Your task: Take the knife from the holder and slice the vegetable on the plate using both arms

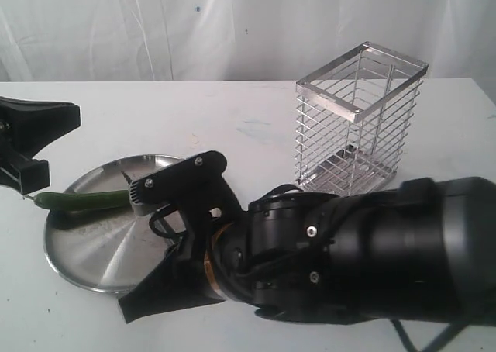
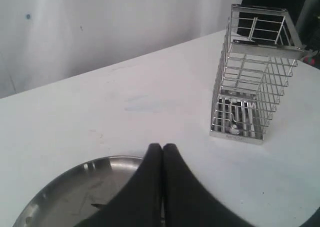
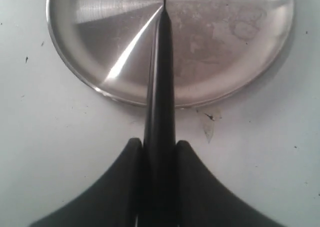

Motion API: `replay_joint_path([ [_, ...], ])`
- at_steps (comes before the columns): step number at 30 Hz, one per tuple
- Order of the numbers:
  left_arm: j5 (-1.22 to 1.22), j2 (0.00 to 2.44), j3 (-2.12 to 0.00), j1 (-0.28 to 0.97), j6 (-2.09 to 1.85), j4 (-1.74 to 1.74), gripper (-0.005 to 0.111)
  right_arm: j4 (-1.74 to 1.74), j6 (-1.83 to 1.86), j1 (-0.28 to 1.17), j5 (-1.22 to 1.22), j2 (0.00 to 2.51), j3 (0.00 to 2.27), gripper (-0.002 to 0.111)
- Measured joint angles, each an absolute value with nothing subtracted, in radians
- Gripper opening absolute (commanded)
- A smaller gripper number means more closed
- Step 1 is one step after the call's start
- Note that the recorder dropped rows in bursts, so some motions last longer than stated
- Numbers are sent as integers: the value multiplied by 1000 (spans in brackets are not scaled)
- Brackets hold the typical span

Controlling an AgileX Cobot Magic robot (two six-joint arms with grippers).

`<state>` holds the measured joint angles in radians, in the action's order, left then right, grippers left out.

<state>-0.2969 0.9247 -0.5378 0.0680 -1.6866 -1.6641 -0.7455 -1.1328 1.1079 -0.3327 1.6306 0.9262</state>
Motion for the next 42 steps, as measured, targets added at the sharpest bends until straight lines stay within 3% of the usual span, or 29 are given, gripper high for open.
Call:
replay_joint_path([
  [11, -300, 925, -538, 68, -1631, -1632, 0, -668, -1141, 1108, -344, 1789, 1052, 0],
  [21, -359, 925, -538, 68, -1597, -1628, 0, -714, -1411, 1108, -392, 1908, 1192, 0],
  [42, -367, 925, -538, 68, -1594, -1606, 0, -707, -1413, 1108, -355, 1961, 1222, 0],
])
